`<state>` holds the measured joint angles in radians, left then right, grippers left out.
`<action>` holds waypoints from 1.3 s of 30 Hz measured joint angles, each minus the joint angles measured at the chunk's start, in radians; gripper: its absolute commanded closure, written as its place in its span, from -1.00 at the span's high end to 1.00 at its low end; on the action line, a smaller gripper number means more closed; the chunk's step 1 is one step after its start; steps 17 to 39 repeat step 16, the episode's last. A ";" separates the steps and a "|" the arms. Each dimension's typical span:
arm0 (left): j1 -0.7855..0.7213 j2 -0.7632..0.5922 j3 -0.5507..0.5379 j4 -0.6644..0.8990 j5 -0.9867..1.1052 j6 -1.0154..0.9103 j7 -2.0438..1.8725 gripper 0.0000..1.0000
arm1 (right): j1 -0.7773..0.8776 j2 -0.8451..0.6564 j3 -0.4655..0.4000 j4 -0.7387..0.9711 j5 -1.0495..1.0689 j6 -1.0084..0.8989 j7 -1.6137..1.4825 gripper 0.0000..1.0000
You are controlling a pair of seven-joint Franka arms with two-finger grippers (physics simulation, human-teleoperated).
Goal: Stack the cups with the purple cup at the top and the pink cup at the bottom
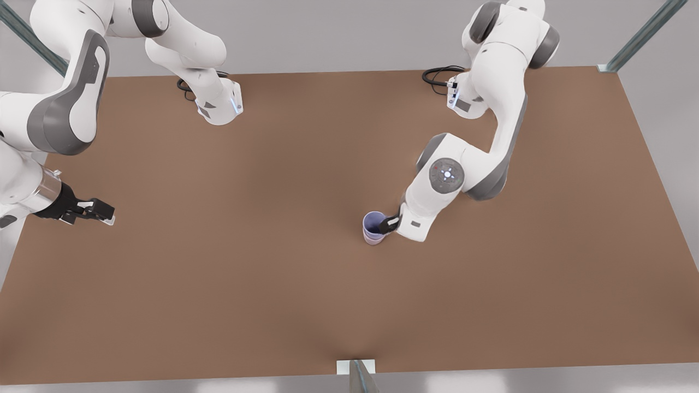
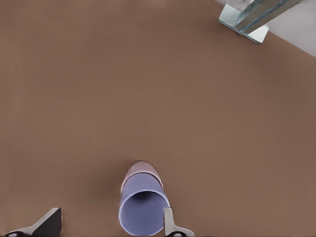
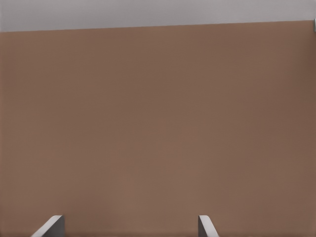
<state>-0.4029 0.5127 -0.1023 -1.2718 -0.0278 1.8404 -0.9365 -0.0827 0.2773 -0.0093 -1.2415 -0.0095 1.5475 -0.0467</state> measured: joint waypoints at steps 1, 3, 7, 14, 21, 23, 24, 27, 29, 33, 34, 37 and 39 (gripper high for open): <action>0.003 -0.035 0.073 0.006 0.009 -0.039 0.030 1.00 | 0.000 0.000 0.000 0.000 0.000 0.000 0.000 1.00; 0.009 -0.101 0.200 0.009 0.021 -0.117 0.109 1.00 | 0.001 0.001 0.000 0.000 0.001 0.001 -0.001 1.00; 0.201 -0.217 0.096 0.004 0.035 -0.225 0.278 1.00 | 0.001 0.001 0.000 0.000 0.001 0.002 -0.003 1.00; 0.357 -0.293 -0.053 -0.009 0.049 -0.302 0.535 1.00 | 0.001 0.002 0.000 -0.001 0.001 0.002 -0.004 1.00; 0.360 -0.295 -0.057 -0.015 0.051 -0.312 0.593 1.00 | 0.001 0.002 0.000 -0.001 0.001 0.002 -0.005 1.00; 0.360 -0.295 -0.057 -0.015 0.051 -0.312 0.593 1.00 | 0.001 0.002 0.000 -0.001 0.001 0.002 -0.005 1.00; 0.360 -0.295 -0.057 -0.015 0.051 -0.312 0.593 1.00 | 0.001 0.002 0.000 -0.001 0.001 0.002 -0.005 1.00; 0.360 -0.295 -0.057 -0.015 0.051 -0.312 0.593 1.00 | 0.001 0.002 0.000 -0.001 0.001 0.002 -0.005 1.00; 0.360 -0.295 -0.057 -0.015 0.051 -0.312 0.593 1.00 | 0.001 0.002 0.000 -0.001 0.001 0.002 -0.005 1.00; 0.360 -0.295 -0.057 -0.015 0.051 -0.312 0.593 1.00 | 0.001 0.002 0.000 -0.001 0.001 0.002 -0.005 1.00; 0.360 -0.295 -0.057 -0.015 0.051 -0.312 0.593 1.00 | 0.001 0.002 0.000 -0.001 0.001 0.002 -0.005 1.00; 0.360 -0.295 -0.057 -0.015 0.051 -0.312 0.593 1.00 | 0.001 0.002 0.000 -0.001 0.001 0.002 -0.005 1.00; 0.360 -0.295 -0.057 -0.015 0.051 -0.312 0.593 1.00 | 0.001 0.002 0.000 -0.001 0.001 0.002 -0.005 1.00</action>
